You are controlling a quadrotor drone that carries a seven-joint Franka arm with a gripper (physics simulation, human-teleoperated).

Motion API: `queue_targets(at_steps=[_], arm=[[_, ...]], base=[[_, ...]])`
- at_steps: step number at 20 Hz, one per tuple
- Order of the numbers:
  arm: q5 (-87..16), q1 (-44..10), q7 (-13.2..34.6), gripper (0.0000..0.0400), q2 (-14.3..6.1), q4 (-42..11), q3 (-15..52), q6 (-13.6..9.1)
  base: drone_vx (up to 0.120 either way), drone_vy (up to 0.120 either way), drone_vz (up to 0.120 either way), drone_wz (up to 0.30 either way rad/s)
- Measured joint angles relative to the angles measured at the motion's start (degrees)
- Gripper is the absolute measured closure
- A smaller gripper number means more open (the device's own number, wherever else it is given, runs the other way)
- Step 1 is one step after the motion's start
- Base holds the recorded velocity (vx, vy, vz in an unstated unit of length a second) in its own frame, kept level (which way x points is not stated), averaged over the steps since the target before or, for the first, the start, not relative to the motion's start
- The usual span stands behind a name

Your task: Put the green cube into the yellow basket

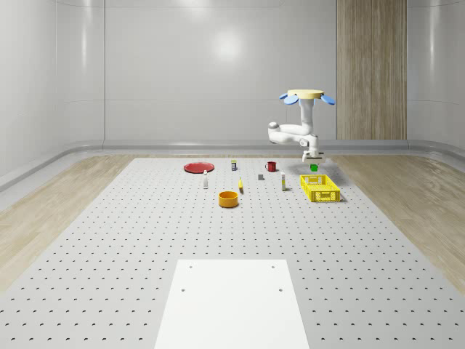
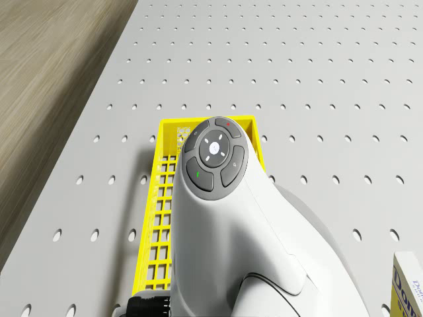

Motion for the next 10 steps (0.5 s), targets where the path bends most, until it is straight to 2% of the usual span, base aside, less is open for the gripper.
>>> queue_targets(at_steps=[1, 5, 7, 9, 10], arm=[[0.03, -0.02, 0.01, 0.0149, -0.07, 0.00, 0.01, 0.07], [0.15, -0.08, 0.06, 0.0149, -0.36, 0.01, 0.05, 0.34], [0.20, -0.11, 0.08, 0.0149, -0.50, 0.02, 0.07, 0.47], [0.26, -0.14, 0.11, 0.0149, -0.64, 0.03, 0.09, 0.59], [0.28, -0.15, 0.12, 0.0149, -0.70, 0.03, 0.10, 0.66]], base=[[0.120, 0.000, -0.120, 0.000], [0.120, 0.000, -0.010, 0.000], [0.120, 0.000, -0.120, 0.000], [0.120, 0.000, -0.020, 0.000], [0.120, 0.000, -0.120, 0.000]])
